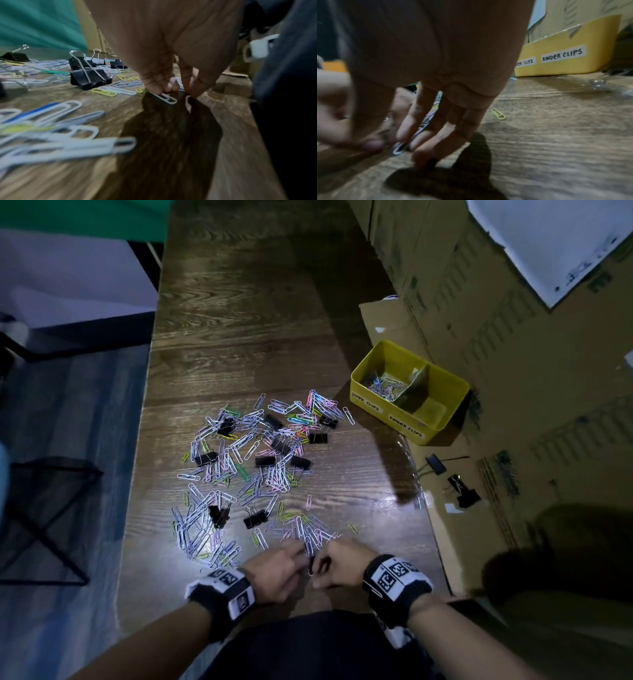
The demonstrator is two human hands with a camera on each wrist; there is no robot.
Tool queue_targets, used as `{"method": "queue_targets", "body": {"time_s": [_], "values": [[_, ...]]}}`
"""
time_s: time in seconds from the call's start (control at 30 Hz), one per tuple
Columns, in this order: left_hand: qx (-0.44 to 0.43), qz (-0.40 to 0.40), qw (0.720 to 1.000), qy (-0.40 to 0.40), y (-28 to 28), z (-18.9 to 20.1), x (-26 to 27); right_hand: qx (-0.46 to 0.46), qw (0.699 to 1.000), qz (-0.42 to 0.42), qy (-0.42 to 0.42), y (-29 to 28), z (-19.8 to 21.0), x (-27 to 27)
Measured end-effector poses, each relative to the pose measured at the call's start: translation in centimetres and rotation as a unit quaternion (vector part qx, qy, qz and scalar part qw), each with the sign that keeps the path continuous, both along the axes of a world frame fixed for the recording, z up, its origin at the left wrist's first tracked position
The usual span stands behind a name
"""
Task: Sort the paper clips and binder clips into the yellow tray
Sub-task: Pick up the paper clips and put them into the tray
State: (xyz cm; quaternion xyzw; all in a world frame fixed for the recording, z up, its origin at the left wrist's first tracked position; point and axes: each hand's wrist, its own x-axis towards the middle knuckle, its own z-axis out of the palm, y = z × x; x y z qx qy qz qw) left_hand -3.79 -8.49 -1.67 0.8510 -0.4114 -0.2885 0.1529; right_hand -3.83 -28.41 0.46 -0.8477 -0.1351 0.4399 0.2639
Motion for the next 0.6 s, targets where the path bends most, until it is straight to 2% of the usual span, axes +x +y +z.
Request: {"method": "queue_targets", "body": {"time_s": [0.1,0.17,0.27,0.33,0.37,0.43,0.5,0.6], "values": [[-0.037,0.022,0.999,0.005,-0.8,1.2,1.6,0.021,0.996,-0.07,-0.052,0.0,0.0,0.4],[-0.032,0.033,0.999,0.003,0.1,2.1,2.0,0.039,0.993,-0.104,-0.049,-0.5,0.2,0.5],[0.043,0.024,0.998,0.036,1.8,3.3,1.0,0.049,0.997,-0.058,0.014,-0.8,1.0,0.1],[0.049,0.028,0.996,0.062,2.0,3.4,-0.3,0.017,1.0,-0.008,0.024,-0.4,1.2,-0.3],[0.033,0.027,0.997,0.062,1.7,2.9,-0.7,0.012,1.0,-0.006,0.018,-0.2,1.2,-0.4],[0.01,0.036,0.998,0.043,0.7,1.8,-0.2,0.036,0.997,-0.067,0.001,0.1,0.8,-0.1],[0.001,0.054,0.998,0.018,-1.1,1.0,1.5,0.044,0.988,-0.145,-0.04,0.0,0.4,0.3],[0.012,0.077,0.996,-0.047,-3.1,1.6,4.1,-0.084,0.964,-0.182,-0.175,-1.0,0.4,0.4]]}}
